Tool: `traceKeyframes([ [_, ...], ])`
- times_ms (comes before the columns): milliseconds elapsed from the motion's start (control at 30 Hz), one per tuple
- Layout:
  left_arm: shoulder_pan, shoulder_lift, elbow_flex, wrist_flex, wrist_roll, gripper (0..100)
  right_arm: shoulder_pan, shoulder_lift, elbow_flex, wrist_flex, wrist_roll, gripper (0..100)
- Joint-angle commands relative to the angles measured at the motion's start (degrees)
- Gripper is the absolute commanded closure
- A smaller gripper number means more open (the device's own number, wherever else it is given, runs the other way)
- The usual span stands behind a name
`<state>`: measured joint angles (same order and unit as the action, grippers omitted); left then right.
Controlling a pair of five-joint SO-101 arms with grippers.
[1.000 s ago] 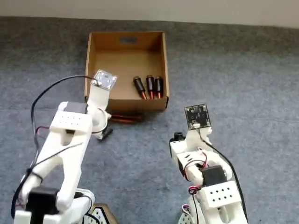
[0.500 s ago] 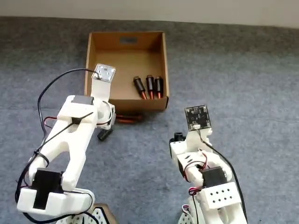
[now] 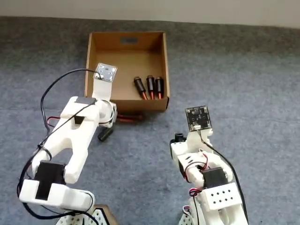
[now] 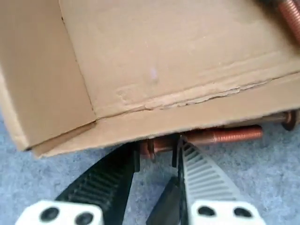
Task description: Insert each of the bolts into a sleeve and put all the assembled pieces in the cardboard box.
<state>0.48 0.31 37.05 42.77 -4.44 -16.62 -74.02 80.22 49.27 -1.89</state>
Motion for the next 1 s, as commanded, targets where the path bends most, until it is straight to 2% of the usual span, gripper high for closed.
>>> traceKeyframes([
  [0, -1.1, 1.3, -0.2, -1.6, 0.4, 87, -0.2, -0.9, -0.4, -0.8, -0.1, 99.3],
  [233, -1.2, 0.3, 0.3, -1.2, 0.4, 87, -0.2, -0.9, -0.4, -0.8, -0.1, 99.3],
  [367, -1.3, 0.2, -0.2, 3.2, 0.3, 87, -0.2, -0.9, -0.4, -0.8, -0.1, 99.3],
  [767, -4.0, 0.2, -0.2, 3.7, 0.2, 88, -0.2, -0.9, -0.4, -0.8, -0.1, 99.3],
  [900, -3.5, 0.2, -0.2, 3.7, 0.2, 98, -0.2, -0.9, -0.4, -0.8, -0.1, 99.3],
  [967, -2.9, 0.2, 0.0, 3.7, 0.2, 99, -0.2, -0.9, -0.4, -0.8, -0.1, 99.3],
])
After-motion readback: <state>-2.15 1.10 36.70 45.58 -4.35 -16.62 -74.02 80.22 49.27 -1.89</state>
